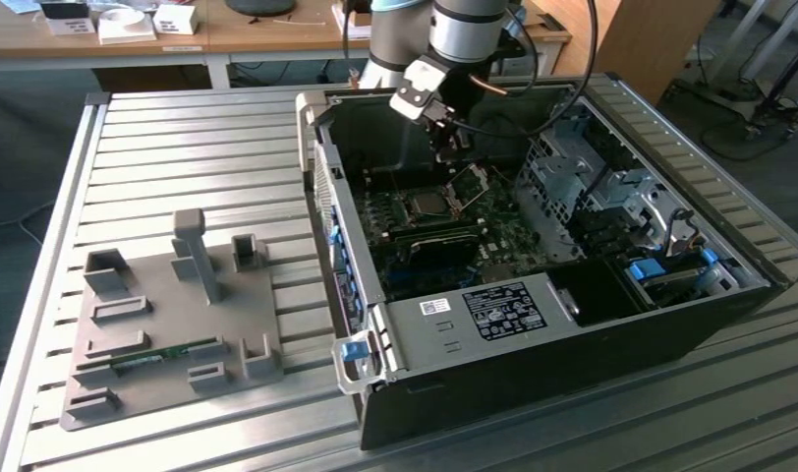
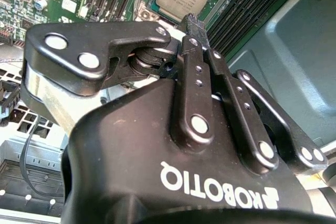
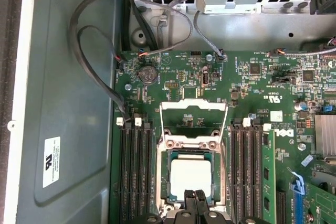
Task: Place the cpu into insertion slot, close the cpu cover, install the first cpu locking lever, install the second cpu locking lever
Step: 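Close the cpu cover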
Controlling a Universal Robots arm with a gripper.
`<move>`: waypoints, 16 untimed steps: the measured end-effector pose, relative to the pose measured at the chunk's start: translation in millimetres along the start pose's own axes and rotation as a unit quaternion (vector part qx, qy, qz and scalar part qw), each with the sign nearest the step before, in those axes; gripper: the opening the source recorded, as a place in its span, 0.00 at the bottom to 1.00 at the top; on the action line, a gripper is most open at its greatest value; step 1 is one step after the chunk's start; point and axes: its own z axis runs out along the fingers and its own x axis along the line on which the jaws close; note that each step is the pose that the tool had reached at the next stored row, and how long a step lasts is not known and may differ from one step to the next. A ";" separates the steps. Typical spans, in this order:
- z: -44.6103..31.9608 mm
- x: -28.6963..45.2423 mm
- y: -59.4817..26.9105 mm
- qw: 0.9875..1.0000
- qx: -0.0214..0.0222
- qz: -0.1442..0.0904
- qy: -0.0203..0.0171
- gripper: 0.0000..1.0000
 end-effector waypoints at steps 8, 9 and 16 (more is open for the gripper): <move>0.1 0.0 2.0 1.000 0.000 0.000 0.000 0.11; 0.1 0.0 2.1 1.000 0.000 0.000 0.000 0.11; -0.1 0.0 3.0 1.000 0.000 0.000 0.000 0.11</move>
